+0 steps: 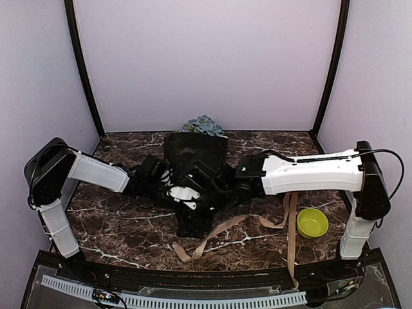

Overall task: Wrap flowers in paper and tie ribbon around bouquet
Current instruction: Place the ribbon at the center of the board, then pass from the left arm to the right

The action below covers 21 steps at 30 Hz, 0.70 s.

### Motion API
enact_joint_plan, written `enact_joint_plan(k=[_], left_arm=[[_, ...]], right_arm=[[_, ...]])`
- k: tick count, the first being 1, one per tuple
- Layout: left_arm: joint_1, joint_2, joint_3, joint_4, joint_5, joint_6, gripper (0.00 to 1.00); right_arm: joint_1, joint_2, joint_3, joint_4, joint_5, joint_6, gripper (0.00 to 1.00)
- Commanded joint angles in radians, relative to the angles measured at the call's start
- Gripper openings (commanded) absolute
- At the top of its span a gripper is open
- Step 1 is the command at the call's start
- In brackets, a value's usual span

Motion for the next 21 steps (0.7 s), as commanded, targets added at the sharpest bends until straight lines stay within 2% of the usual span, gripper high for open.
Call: enact_joint_plan(k=[1,2,5,9,13,15,21], left_arm=[[0.006,0.029,-0.038,-0.074,-0.019,-0.006,0.28],[0.006,0.03,-0.038,-0.075,-0.019,-0.005,0.28],[0.006,0.03,-0.038,-0.075,-0.019,-0.006,0.28],[0.006,0.03,-0.038,-0.075,-0.019,-0.006,0.28],[0.007,0.03,-0.04,-0.074,-0.018,-0.006,0.28],[0.007,0.03,-0.04,-0.072,-0.018,-0.006,0.28],[0.009,0.03,-0.043,-0.07,-0.016,-0.007,0.28]], right_arm=[[-0.028,-0.038,-0.014,0.067,0.105,0.056,0.91],[-0.049,-0.053,-0.039,0.086,0.103,0.083,0.99],[-0.147,-0.079,-0.117,0.144,0.049,0.217,0.99],[-0.316,-0.073,-0.238,0.232,-0.063,0.487,0.91],[-0.447,-0.067,-0.426,0.474,-0.205,0.72,0.76],[-0.474,-0.048,-0.464,0.56,-0.221,0.768,0.74],[-0.486,0.094,-0.443,0.645,-0.296,0.814,0.66]])
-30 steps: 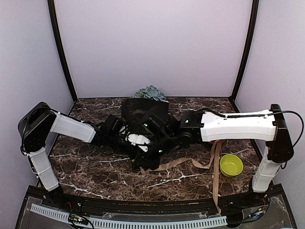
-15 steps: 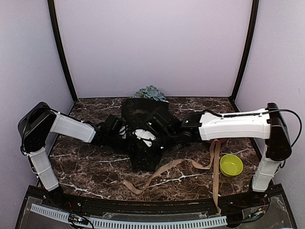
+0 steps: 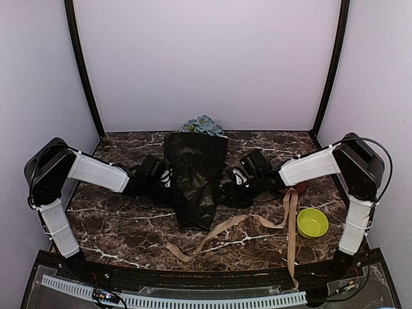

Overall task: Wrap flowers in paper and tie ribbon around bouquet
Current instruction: Pass from the left arm to the right

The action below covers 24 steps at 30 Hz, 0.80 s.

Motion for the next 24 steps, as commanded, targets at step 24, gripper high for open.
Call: enact_joint_plan(k=[24], left_arm=[[0.007,0.033,-0.043,-0.07,-0.018,-0.007,0.28]], right_arm=[[0.028,0.205,-0.026,0.51,-0.2,0.296,0.29]])
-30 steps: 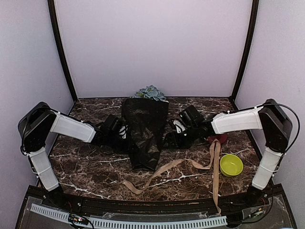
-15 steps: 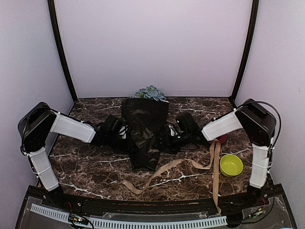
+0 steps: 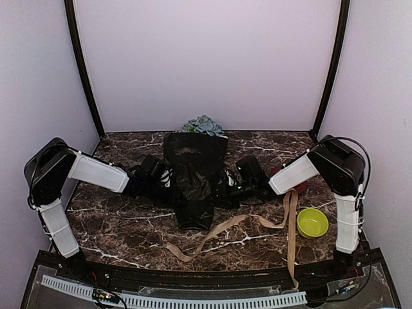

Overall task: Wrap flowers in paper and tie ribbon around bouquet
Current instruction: Pass from the left arm to the right

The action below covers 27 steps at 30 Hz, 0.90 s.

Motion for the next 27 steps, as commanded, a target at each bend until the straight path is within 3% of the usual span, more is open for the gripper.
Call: enact_joint_plan(k=[1,8,16,22,27], left_arm=[[0.004,0.033,-0.039,-0.077,-0.022,-0.005,0.28],[0.006,0.031,-0.04,-0.074,-0.017,-0.005,0.28],[-0.013,-0.118,-0.104,0.104,0.048,0.086,0.35],[-0.091,-0.205,-0.055,0.036,0.108,0.236,0.44],[-0.203,-0.286,-0.061,-0.049,0.142,0.401,0.45]], right_arm=[[0.02,0.002,-0.018,0.032,-0.008,0.02,0.24],[0.019,-0.007,-0.011,0.012,0.001,0.023,0.0],[0.019,-0.038,0.009,-0.073,0.049,-0.013,0.0],[0.021,-0.046,0.025,-0.11,0.063,-0.032,0.0],[0.023,-0.053,0.029,-0.121,0.068,-0.04,0.0]])
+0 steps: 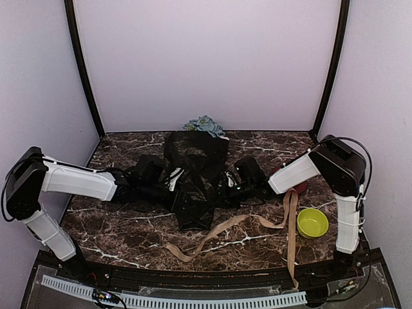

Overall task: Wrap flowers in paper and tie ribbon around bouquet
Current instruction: Pass from the left arm to the right, then pick up the left side of the ribbon at the center of the board.

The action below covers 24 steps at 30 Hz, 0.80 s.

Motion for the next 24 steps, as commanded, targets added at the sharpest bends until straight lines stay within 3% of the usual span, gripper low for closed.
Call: enact_joint_plan(k=[1,6,9,16,21,24], left_arm=[[-0.11,-0.091,0.018,-0.131,0.045,0.221,0.46],[-0.299,-0.064,0.091,-0.373,-0.023,0.459,0.51],[-0.37,0.015,0.156,-0.466,-0.086,0.526,0.54],[-0.388,0.154,0.233,-0.528,-0.045,0.555,0.54],[-0.392,0.214,0.266,-0.625,-0.221,0.54,0.51],[-0.391,0.219,0.277,-0.656,-0.3,0.516,0.42]], right_arm=[[0.013,-0.041,0.02,-0.039,0.015,-0.025,0.0],[0.02,-0.047,0.034,-0.073,0.029,-0.051,0.0],[0.028,-0.05,0.044,-0.1,0.046,-0.074,0.0],[0.038,-0.043,0.065,-0.124,0.05,-0.088,0.0],[0.038,-0.05,0.066,-0.127,0.053,-0.089,0.0],[0.037,-0.058,0.069,-0.128,0.049,-0.088,0.0]])
